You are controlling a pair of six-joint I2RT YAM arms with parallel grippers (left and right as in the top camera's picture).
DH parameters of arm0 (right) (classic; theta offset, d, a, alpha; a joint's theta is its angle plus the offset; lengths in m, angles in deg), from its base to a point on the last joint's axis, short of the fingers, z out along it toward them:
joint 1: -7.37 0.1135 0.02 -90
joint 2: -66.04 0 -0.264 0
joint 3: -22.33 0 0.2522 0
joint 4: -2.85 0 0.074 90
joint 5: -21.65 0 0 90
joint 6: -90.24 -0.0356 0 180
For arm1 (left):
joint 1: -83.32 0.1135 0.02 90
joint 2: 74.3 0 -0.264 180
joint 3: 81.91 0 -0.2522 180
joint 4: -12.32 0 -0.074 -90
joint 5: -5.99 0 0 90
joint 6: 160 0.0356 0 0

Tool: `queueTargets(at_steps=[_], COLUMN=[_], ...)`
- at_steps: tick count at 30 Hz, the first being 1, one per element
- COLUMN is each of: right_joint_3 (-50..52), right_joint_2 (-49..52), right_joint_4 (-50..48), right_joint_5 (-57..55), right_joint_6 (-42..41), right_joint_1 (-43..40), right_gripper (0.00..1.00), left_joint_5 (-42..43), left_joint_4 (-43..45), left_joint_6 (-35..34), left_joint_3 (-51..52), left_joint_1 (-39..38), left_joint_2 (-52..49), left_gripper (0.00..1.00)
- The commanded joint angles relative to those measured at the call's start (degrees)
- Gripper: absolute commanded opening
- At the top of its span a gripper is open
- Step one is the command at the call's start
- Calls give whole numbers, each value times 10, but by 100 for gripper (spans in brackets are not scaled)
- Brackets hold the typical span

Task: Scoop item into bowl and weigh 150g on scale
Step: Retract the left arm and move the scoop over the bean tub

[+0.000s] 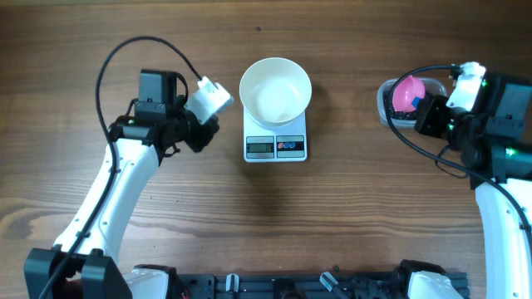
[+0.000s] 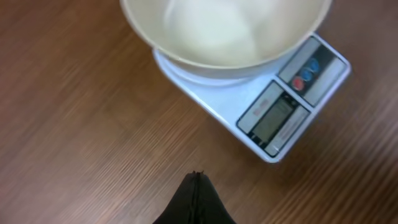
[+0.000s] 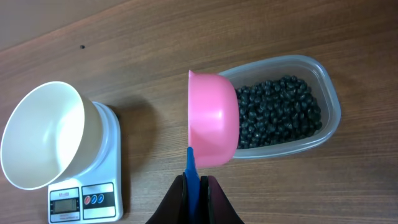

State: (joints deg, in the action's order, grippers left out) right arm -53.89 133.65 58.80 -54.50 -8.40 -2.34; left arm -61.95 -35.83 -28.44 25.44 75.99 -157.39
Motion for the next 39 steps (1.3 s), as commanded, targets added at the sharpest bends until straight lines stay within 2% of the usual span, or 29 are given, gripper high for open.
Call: queueTargets(at_steps=[1, 3, 4, 5, 6, 15, 20, 26, 31, 34, 39], right_joint_3=[-11, -11, -11, -11, -11, -11, -11, -11, -11, -11, -11], right_joint_2=[4, 4, 4, 4, 4, 4, 4, 4, 4, 4, 4], right_joint_4=[4, 10, 11, 12, 13, 14, 13, 10, 3, 3, 3], right_joint_5=[3, 3, 3, 4, 8, 12, 12, 12, 12, 12, 12], right_joint_6=[27, 26, 25, 25, 25, 27, 42, 42, 42, 42, 46], right_joint_1=[-1, -1, -1, -1, -1, -1, -1, -1, -1, -1, -1], right_gripper=[4, 4, 4, 4, 4, 4, 4, 4, 4, 4, 4], left_joint_5=[45, 60, 65, 65, 64, 65, 65, 114, 160, 187, 188], left_joint_4=[-7, -6, -6, -6, -12, -14, -13, -14, -14, -34, -10], left_joint_6=[56, 56, 56, 56, 56, 135, 150, 213, 214, 258, 255], left_joint_3=[2, 2, 2, 2, 2, 2, 2, 2, 2, 2, 2], left_joint_1=[1, 1, 1, 1, 1, 1, 11, 46, 78, 86, 96], left_joint_2=[-6, -6, -6, -6, -6, -6, -6, -12, -12, -14, -35], left_gripper=[4, 4, 13, 36, 100, 100, 100, 100, 100, 100, 100])
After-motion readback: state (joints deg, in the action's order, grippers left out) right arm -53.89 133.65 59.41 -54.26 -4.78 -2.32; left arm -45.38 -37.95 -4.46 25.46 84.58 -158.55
